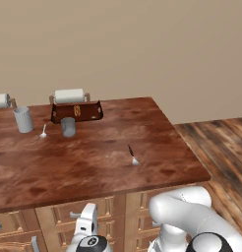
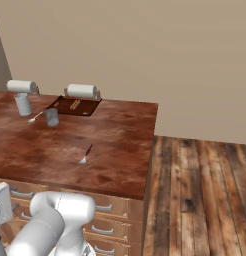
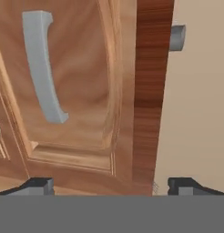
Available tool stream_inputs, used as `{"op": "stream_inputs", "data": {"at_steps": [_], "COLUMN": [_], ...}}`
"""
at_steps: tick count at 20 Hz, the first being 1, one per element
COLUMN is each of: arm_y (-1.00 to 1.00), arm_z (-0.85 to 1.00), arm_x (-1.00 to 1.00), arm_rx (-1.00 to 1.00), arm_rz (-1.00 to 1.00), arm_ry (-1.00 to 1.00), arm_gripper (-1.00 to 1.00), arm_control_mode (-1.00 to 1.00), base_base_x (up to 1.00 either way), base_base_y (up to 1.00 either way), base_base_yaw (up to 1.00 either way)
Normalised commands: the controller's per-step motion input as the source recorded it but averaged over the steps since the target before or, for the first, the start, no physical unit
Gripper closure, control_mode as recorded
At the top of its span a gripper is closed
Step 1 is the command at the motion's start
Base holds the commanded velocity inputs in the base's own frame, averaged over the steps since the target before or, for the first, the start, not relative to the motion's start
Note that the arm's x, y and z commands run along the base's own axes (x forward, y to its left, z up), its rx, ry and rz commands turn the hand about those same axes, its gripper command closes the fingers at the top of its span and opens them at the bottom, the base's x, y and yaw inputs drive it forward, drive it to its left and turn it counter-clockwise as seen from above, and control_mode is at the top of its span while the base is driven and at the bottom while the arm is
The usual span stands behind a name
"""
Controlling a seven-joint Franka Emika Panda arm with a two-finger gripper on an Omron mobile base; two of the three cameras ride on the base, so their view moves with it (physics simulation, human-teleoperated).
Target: Take the tongs from the drawer on the left and place them on the dining counter next to the tray containing the hot dog.
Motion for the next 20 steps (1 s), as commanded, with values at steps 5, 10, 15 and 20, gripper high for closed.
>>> {"op": "stream_inputs", "data": {"at_steps": [5,10,15,20], "arm_y": [0.13,0.15,0.30,0.32], "arm_z": [-0.31,-0.29,-0.40,-0.37], "arm_x": [0.03,0.07,0.11,0.06], "arm_rx": [-0.02,0.00,0.00,0.00], "arm_rz": [0.03,0.00,0.00,0.00], "arm_ry": [0.05,0.04,-0.07,-0.13], "arm_gripper": [-1.00,-1.00,-1.00,-1.00], "arm_control_mode": [-1.00,-1.00,-1.00,-1.00], "base_base_x": [0.00,0.00,0.00,0.00], "base_base_y": [0.00,0.00,0.00,0.00], "base_base_yaw": [0.00,0.00,0.00,0.00]}}
